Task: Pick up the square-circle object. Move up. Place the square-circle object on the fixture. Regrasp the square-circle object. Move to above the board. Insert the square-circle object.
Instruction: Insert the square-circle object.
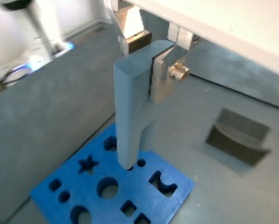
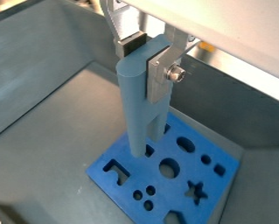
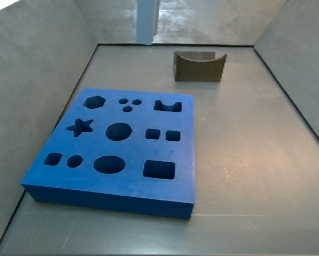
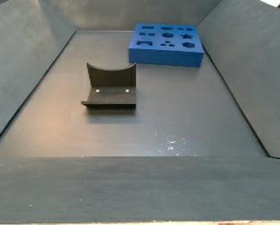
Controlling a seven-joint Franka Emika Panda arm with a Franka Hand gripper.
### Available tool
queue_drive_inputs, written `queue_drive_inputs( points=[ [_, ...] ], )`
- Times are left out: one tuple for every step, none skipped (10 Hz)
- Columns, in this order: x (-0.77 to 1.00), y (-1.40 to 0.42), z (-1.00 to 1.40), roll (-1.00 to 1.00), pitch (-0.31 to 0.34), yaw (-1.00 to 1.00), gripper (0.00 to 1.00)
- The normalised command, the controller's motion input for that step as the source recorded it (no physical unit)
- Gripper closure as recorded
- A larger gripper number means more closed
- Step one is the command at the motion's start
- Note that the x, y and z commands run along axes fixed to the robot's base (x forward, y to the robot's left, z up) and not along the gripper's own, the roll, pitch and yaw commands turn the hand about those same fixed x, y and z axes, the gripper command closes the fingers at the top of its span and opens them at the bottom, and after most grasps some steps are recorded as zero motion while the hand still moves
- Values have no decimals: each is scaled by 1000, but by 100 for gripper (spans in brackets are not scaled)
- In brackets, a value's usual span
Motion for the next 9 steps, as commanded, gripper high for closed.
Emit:
queue_drive_inputs(
  points=[
    [0, 0, -123, 0, -37, -1000, 100],
    [0, 0, -126, 0, -34, -1000, 100],
    [0, 0, -129, 0, -20, -1000, 100],
    [0, 0, -137, 0, -14, -1000, 100],
    [0, 0, -137, 0, -9, -1000, 100],
    [0, 0, -157, 0, -9, -1000, 100],
    [0, 0, -260, -11, -31, -1000, 100],
    [0, -11, -377, -71, -111, -1000, 100],
    [-83, -51, -494, -220, -317, -940, 100]
  ],
)
